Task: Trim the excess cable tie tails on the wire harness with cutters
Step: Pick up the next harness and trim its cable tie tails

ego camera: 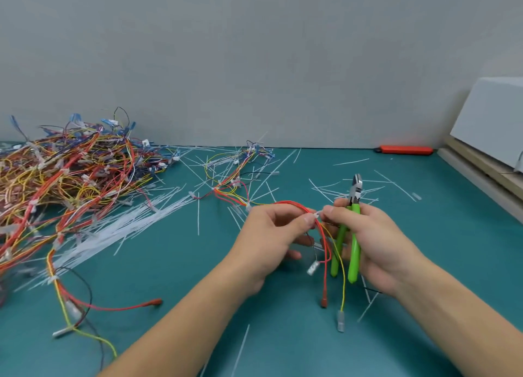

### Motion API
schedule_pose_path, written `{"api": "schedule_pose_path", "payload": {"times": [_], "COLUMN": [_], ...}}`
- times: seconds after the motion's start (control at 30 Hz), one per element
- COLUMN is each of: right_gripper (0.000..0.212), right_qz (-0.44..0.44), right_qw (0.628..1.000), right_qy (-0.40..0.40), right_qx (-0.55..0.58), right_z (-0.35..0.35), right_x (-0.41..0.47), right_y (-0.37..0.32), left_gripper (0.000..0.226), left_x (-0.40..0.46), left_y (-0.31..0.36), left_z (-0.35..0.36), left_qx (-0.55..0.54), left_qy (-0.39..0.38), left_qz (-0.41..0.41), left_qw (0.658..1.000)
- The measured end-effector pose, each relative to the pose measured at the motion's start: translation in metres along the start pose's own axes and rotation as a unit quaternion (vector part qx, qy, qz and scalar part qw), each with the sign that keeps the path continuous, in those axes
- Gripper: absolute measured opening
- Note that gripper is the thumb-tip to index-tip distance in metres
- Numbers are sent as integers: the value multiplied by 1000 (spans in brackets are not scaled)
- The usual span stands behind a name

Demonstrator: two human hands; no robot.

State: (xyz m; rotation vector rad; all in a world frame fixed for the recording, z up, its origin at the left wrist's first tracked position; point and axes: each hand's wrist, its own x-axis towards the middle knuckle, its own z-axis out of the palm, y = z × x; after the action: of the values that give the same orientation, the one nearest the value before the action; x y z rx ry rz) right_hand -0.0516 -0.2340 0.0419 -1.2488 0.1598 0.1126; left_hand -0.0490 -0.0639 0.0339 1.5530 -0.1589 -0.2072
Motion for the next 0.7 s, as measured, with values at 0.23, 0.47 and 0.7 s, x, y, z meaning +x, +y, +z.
{"api": "schedule_pose_path", "payload": {"times": [0.23, 0.47, 0.7], "right_gripper": [37, 52, 56], "right_qz": [128, 212, 137], "right_qw": [991, 958, 983], "right_qy": [2, -77, -117], "right_qx": [33, 177, 34], "right_z": [-8, -29, -28], "right_x": [5, 4, 2], "right_y": [-7, -27, -29], "left_gripper": [10, 9, 14], "left_x": [8, 12, 13], "left_y": [9, 13, 9], "left_z": [-6, -19, -26], "left_qx": [-253, -380, -341], "left_qy": [18, 31, 19], "left_qz": [-28, -109, -99], "left_qw": [967, 918, 935]}}
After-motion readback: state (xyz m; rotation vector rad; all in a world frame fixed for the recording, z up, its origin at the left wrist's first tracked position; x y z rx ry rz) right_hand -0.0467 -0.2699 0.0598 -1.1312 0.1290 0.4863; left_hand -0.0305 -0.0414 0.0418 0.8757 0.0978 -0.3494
